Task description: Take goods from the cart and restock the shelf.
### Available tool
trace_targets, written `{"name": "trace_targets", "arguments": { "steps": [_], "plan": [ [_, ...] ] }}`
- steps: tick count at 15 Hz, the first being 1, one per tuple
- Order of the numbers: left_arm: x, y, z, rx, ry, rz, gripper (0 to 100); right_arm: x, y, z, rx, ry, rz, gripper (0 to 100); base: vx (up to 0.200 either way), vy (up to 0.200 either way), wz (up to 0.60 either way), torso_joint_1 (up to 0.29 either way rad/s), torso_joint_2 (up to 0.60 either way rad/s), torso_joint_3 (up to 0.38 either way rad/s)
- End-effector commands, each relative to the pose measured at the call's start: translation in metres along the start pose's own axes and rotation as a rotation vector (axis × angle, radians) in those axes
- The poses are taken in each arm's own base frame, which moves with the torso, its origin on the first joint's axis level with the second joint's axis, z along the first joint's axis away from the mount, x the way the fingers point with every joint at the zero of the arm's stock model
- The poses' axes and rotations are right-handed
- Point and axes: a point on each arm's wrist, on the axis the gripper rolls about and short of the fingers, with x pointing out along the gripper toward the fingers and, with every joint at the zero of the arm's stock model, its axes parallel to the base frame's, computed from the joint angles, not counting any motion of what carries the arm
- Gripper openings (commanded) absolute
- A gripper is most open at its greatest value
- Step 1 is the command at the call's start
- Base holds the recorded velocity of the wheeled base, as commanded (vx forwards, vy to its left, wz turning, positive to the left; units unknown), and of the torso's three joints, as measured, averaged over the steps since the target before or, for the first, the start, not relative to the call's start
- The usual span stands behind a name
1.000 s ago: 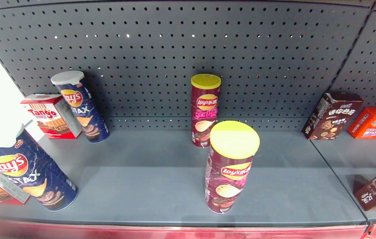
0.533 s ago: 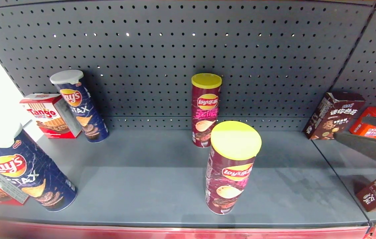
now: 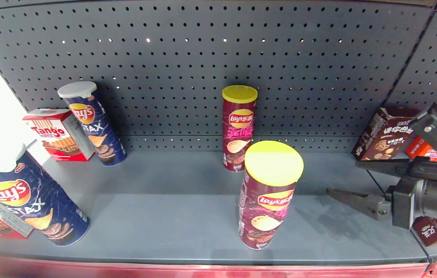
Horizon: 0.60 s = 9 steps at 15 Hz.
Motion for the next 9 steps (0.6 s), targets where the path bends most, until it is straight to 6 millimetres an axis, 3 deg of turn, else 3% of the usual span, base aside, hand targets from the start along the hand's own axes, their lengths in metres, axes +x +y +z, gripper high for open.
{"name": "trace_targets", "arguments": {
  "steps": [1,9],
  "plan": [
    [0.000,0.000,0.000,-0.001,0.002,0.001,100,0.007,0.007,-0.009,-0.009,0.042,0.036,100,0.000,0.000,0.00,0.000,0.00,0.000],
    [0.000,0.000,0.000,-0.004,0.002,0.001,100,0.035,0.022,-0.011,-0.032,0.097,0.109,100,0.000,0.000,0.00,0.000,0.00,0.000]
  ]
}}
